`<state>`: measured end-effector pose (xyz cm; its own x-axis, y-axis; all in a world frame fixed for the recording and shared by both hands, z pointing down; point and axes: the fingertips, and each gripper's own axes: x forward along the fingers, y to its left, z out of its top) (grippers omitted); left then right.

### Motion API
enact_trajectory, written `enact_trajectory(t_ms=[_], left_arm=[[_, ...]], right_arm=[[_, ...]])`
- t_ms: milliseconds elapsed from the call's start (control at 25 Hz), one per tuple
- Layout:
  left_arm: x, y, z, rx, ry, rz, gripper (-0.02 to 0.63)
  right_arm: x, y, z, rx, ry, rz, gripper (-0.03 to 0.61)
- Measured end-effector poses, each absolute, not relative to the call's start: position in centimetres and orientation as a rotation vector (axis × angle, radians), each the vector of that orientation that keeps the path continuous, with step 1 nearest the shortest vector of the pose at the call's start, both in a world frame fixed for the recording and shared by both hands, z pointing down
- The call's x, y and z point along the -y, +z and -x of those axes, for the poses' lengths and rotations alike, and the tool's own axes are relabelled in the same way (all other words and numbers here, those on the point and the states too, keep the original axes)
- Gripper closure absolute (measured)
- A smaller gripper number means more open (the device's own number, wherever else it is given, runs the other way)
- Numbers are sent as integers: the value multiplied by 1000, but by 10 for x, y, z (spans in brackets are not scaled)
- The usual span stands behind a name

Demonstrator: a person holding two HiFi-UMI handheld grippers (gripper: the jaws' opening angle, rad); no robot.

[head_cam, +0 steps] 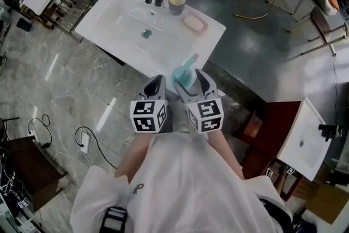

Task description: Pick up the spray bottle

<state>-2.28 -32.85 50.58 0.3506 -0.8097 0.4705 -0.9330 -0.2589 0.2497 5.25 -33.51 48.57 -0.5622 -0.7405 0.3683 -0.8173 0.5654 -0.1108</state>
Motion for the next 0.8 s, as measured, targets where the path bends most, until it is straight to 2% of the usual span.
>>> enact_trajectory(t_ms=[800], left_arm=[[361, 517, 46, 1521, 359, -2104, 581]], right_arm=[[370, 501, -27, 2497, 351, -1236, 261]])
